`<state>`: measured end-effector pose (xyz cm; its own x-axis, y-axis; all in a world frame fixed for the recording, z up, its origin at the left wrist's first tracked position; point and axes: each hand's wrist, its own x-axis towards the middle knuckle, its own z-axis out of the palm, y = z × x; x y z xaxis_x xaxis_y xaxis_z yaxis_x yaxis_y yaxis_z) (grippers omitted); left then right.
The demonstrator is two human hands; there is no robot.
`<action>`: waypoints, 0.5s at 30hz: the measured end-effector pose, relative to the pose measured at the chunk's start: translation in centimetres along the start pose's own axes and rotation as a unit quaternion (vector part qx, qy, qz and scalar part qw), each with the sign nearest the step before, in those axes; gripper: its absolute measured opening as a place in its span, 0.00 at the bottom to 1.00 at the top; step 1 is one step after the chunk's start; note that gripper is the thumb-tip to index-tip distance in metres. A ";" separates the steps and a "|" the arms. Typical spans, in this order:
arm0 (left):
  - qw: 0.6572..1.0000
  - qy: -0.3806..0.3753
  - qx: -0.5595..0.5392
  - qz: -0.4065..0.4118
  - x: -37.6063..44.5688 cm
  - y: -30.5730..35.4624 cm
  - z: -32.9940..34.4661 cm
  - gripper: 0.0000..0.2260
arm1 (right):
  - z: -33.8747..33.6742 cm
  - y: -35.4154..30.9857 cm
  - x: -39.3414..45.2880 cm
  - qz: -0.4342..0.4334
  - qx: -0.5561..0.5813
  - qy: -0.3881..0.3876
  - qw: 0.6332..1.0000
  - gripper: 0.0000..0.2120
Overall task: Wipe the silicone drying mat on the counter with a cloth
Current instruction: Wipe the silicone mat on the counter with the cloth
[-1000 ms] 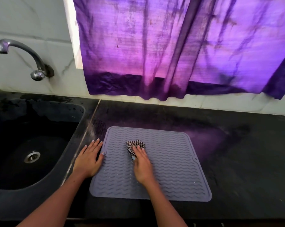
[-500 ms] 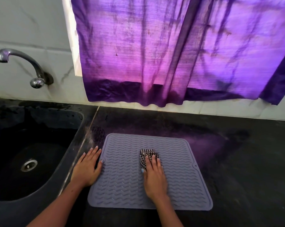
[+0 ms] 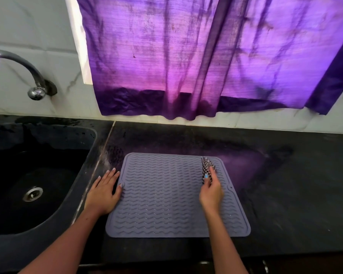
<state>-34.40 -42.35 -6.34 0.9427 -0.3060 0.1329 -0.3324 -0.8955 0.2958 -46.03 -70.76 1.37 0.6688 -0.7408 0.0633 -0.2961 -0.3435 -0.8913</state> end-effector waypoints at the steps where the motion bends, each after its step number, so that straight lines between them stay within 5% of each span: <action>1: 1.000 -0.001 0.000 0.001 0.0 0.1 0.0 0.39 | -0.4 0.3 0.2 -0.026 -0.042 0.005 0.999 0.22; 6: 1.000 -0.008 0.006 -0.001 0.0 0.0 -0.1 0.39 | 0.1 4.1 0.3 -0.085 -0.315 -0.124 0.937 0.27; 15: 1.000 -0.016 0.005 0.000 0.0 0.0 -0.1 0.40 | -0.3 4.8 1.4 -0.094 -0.357 -0.197 0.908 0.27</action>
<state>-34.39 -42.36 -6.19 0.9435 -0.3152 0.1022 -0.3314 -0.8989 0.2868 -46.75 -73.66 -2.70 0.9036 -0.4146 -0.1073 -0.4244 -0.8331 -0.3547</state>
